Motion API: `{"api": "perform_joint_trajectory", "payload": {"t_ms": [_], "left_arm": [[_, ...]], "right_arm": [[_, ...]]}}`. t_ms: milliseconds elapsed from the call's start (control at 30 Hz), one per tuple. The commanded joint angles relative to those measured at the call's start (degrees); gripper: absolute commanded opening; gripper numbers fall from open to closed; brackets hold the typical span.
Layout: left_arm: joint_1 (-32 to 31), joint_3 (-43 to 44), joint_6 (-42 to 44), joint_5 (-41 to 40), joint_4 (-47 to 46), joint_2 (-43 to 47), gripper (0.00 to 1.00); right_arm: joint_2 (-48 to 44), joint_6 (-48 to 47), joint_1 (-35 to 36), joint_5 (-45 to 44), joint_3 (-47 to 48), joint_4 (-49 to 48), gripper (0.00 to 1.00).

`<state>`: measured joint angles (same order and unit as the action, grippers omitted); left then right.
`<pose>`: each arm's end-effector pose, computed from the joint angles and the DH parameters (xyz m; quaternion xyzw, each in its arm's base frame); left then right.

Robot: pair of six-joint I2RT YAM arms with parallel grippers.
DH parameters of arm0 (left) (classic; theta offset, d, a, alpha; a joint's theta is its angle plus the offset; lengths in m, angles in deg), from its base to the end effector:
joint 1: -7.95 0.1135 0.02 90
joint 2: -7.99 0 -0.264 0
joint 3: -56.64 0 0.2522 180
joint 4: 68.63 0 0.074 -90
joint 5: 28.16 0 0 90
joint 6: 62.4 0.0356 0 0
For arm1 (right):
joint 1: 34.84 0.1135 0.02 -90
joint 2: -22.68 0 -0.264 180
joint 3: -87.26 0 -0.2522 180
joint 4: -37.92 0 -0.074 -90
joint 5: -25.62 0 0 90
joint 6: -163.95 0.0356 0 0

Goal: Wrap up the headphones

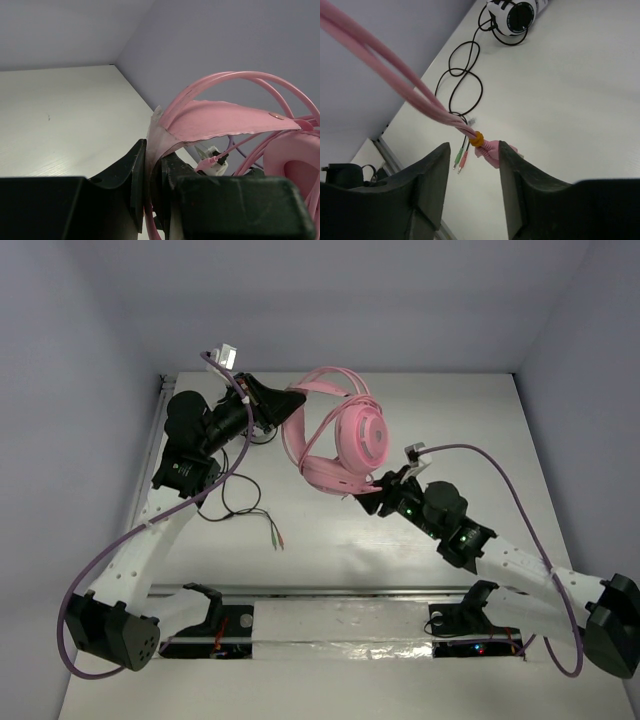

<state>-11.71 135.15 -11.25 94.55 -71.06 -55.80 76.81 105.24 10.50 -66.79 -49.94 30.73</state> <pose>0.2258 -0.1011 0.4451 0.1284 0.5995 -0.5232 0.5919 0.1570 0.1568 0.2700 -0.0753 0.7283 0.4101 0.5438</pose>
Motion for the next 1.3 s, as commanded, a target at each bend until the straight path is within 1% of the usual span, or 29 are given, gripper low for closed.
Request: {"api": "perform_joint_trajectory", "payload": {"t_ms": [0,33,200,300,333,367,433,500,533,633,667,733,767,833,867,933,967,1033,1067,1100,1133,1167,1200,1233,1267], "left_arm": [[0.0,3.2,-4.3,-0.8,-5.4,1.4,0.0],[0.0,3.2,-4.5,-0.9,-5.7,1.4,0.0],[0.0,3.3,-5.3,-0.5,-6.4,1.1,0.0],[0.0,3.2,-6.0,0.0,-6.8,0.9,0.0],[0.0,3.1,-6.2,0.3,-7.3,0.8,0.0],[0.0,3.1,-6.7,0.5,-7.5,0.7,0.0],[0.0,2.9,-6.6,0.1,-7.2,0.9,0.0],[0.0,3.0,-6.8,-1.2,-6.9,0.9,0.0],[0.0,3.0,-7.0,-1.9,-6.8,0.9,0.0],[0.0,3.1,-8.6,-5.8,-7.1,0.3,0.0],[0.0,2.8,-9.7,-7.8,-8.0,0.1,0.0],[0.0,0.6,-14.1,-9.8,-11.8,-0.8,0.0],[-0.8,-0.3,-15.6,-12.5,-12.8,-1.2,0.0],[-2.9,-2.9,-18.7,-16.1,-16.0,-2.1,0.0],[-3.8,-3.6,-19.0,-21.1,-16.5,-2.2,0.0],[-6.1,-4.7,-19.2,-25.7,-17.4,-2.8,0.0],[-6.6,-4.7,-19.2,-30.6,-17.1,-3.2,0.0],[-6.6,-4.5,-20.5,-32.0,-17.7,-4.7,0.0],[-7.3,-4.8,-22.5,-32.2,-18.6,-5.1,0.0],[-7.3,-4.2,-22.5,-34.4,-19.0,-5.9,0.0],[-9.4,-3.6,-21.8,-36.0,-17.7,-6.2,0.0],[-10.3,-2.8,-20.3,-40.6,-16.6,-6.4,0.0],[-10.8,-2.0,-18.2,-42.3,-15.6,-6.8,0.0],[-10.8,-2.4,-18.5,-42.8,-15.5,-6.8,0.0],[-10.8,-3.1,-19.4,-40.6,-16.8,-6.8,0.0]], "right_arm": [[0.5,-0.3,-0.3,0.6,0.8,-4.3,0.47],[0.6,-0.4,-0.3,-0.1,0.6,-4.3,0.45],[0.9,-0.1,-0.3,-1.7,-0.4,-4.9,0.46],[1.3,0.0,-0.3,-1.3,-0.6,-5.4,0.46],[1.3,-0.1,-0.3,-1.2,-0.6,-5.7,0.44],[1.4,-0.3,-0.3,-0.7,-0.6,-5.9,0.39],[1.9,-0.4,-0.3,0.1,-0.2,-5.3,0.25],[1.8,0.3,-0.3,0.4,-0.5,-5.6,0.21],[1.6,0.6,-0.3,1.0,-0.9,-5.9,0.16],[1.7,3.1,-0.3,2.1,-1.8,-7.1,0.14],[1.9,4.8,-0.3,3.8,-2.2,-8.1,0.14],[2.5,7.3,-0.3,4.5,-2.7,-9.8,0.1],[2.8,10.3,-0.3,4.8,-3.0,-12.2,0.08],[3.3,13.4,0.4,4.9,-4.5,-15.7,0.07],[3.5,16.4,0.4,4.6,-5.0,-19.0,0.07],[4.8,18.7,2.3,4.4,-5.7,-22.2,0.07],[5.3,20.1,3.3,3.6,-5.5,-23.7,0.07],[7.4,20.7,6.0,2.8,-4.2,-24.6,0.07],[8.4,20.5,6.9,0.9,-3.5,-24.5,0.07],[9.6,20.4,7.6,0.4,-2.8,-24.2,0.07],[12.0,20.4,8.3,0.1,-1.5,-24.2,0.07],[13.2,20.7,9.2,0.1,-1.1,-25.1,0.07],[14.1,20.7,9.9,0.1,-0.8,-25.8,0.07],[14.7,20.7,10.5,-0.4,-0.5,-26.2,0.07],[15.7,20.0,11.1,-2.2,0.2,-26.0,0.07]]}}
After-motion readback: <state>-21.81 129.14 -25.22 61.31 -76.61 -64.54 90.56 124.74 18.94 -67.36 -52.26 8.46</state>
